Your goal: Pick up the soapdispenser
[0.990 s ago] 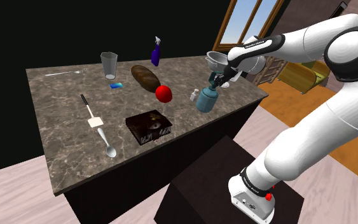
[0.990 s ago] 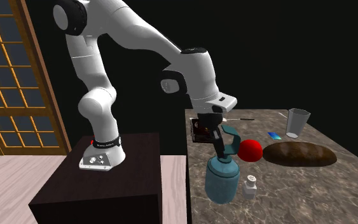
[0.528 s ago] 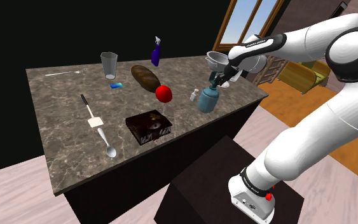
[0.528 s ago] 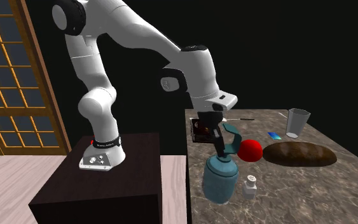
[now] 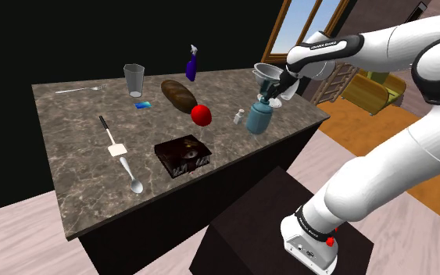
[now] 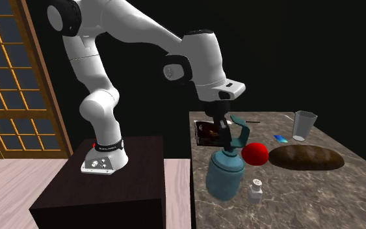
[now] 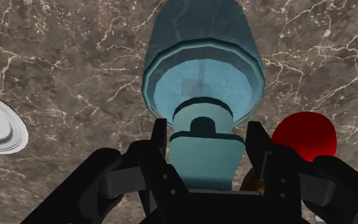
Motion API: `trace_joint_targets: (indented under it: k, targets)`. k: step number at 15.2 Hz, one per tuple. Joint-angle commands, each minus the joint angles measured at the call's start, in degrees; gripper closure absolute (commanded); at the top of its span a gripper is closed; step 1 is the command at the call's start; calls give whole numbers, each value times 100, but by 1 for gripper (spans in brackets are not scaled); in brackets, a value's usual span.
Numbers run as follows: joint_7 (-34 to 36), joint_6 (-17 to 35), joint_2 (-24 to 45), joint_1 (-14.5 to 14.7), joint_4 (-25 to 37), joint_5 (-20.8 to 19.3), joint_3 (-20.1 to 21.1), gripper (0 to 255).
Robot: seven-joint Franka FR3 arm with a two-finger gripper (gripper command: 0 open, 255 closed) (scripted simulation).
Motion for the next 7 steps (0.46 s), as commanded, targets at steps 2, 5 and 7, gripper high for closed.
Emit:
trace_joint_targets:
  k: [2, 5, 7]
  targets:
    - [123, -232, -151, -28, 110, -129, 52, 255]
    - [203, -464, -249, -46, 258, -208, 90, 255]
    - [206, -476, -254, -47, 265, -212, 92, 255]
